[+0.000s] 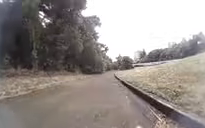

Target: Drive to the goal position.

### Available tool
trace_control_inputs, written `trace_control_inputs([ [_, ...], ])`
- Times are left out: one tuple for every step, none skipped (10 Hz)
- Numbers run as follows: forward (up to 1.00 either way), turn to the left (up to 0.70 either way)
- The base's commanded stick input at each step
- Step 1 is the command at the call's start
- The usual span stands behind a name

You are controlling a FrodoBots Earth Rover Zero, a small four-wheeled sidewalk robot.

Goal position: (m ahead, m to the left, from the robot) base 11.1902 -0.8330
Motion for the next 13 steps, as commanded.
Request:
trace_control_inputs([
  [0.45,0.00],
  [0.45,0.00],
  [0.45,0.00],
  [0.45,0.00],
  [0.45,0.00],
  [0.45,0.00],
  [0.45,0.00],
  [0.45,0.00],
  [0.45,0.00],
  [0.45,0.00],
  [0.45,0.00],
  [0.45,0.00],
  [0.45,0.00],
])
